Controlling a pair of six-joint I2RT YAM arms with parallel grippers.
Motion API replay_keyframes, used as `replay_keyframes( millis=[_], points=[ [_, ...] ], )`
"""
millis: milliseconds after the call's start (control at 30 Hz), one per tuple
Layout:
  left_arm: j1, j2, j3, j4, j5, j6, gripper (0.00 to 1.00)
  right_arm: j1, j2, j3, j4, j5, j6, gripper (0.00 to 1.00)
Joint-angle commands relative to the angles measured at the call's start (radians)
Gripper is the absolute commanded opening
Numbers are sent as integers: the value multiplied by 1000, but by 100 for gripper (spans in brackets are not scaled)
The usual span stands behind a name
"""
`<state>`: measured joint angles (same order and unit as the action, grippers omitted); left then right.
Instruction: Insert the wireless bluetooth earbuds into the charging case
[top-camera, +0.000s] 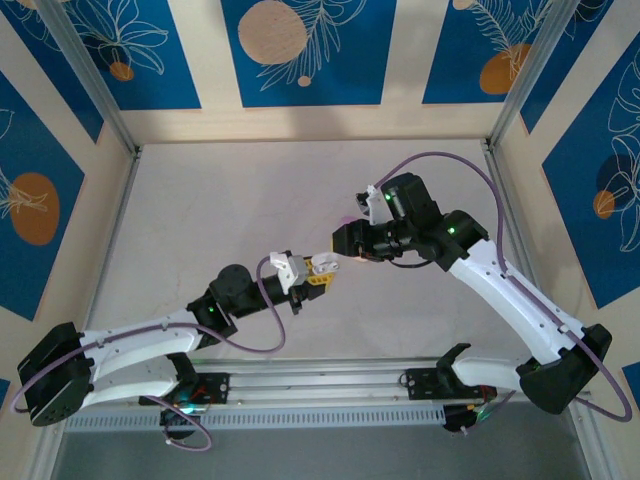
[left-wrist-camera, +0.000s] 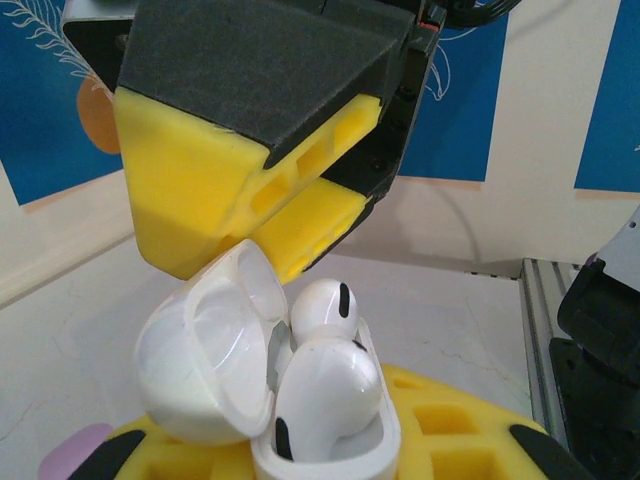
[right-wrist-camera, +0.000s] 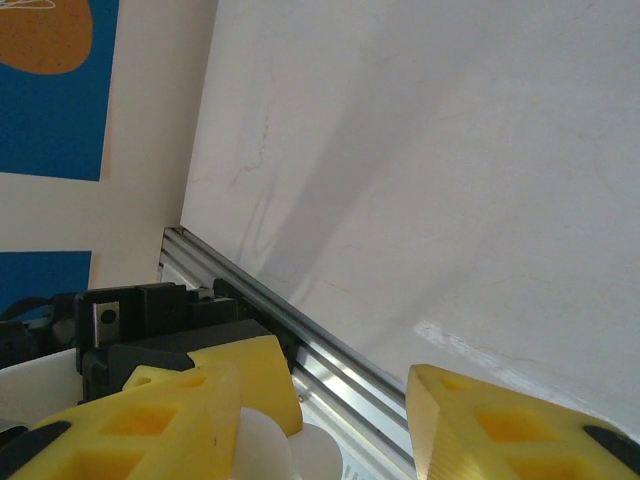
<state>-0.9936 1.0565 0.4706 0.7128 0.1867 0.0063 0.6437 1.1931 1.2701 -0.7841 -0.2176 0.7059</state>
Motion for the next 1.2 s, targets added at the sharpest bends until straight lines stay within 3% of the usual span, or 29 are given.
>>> replay_keyframes(
  millis=[0, 867, 1167],
  points=[
    [-8, -10, 31, 45, -46, -19, 18, 11, -2, -17, -46, -52, -27, 48],
    [-8, -18, 34, 10, -83, -26, 18, 17, -47, -10, -74, -16, -43, 48],
    [-3, 11, 43, -87, -150, -89, 18, -31, -169, -84, -59, 217, 34, 49]
  ],
)
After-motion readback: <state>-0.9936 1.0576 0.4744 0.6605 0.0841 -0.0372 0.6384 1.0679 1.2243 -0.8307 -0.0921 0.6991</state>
